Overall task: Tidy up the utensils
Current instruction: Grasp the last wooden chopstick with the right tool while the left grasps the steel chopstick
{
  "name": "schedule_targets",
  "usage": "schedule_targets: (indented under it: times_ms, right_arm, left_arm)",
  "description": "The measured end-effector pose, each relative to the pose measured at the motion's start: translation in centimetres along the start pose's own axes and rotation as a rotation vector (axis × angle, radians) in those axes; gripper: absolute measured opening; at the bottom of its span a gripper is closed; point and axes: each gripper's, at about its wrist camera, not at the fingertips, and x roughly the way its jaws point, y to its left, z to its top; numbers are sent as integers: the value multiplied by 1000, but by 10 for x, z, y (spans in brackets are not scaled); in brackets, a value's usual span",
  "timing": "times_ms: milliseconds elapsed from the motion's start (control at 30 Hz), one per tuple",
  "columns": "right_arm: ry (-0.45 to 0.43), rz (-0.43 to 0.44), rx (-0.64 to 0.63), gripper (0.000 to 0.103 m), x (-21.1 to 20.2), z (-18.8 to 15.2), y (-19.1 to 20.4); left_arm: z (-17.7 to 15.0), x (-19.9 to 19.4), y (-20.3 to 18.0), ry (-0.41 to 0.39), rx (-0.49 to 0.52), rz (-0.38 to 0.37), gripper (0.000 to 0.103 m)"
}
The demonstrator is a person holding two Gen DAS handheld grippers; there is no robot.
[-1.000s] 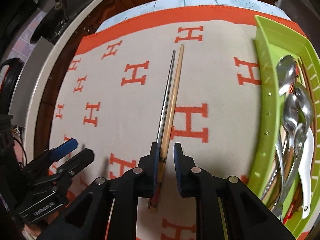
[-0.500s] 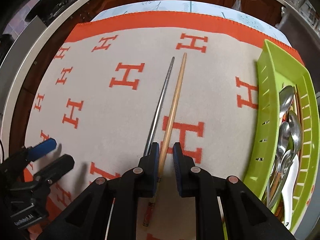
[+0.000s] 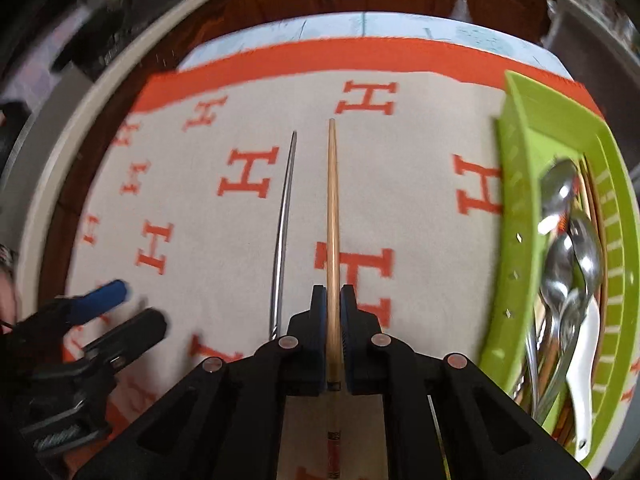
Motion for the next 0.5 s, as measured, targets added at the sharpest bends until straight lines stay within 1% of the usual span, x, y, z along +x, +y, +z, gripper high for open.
schedule_targets:
  times_ms: [67, 200, 267, 367, 467, 500]
  right_arm:
    - [-25, 35, 42, 6, -13, -5, -11]
    - [-63, 105, 126, 6, -41, -16, -33]
    - [-78, 129, 153, 6, -54, -21, -42]
    - [-116, 135, 183, 6, -77, -29, -58]
    - [-157, 119, 212, 6, -105, -34, -84]
    - [-171, 107, 225, 6, -112, -36, -91]
  left_arm:
    - [4, 6, -10, 13, 17, -2, 67]
    - [12, 21, -33, 58, 42, -37, 66]
    - [14, 30, -44, 82, 55, -20, 62]
    - [15, 43, -57, 118, 64, 0, 60]
    - [13, 56, -67, 150, 71, 32, 59]
    - [13, 57, -71, 139, 81, 50, 59]
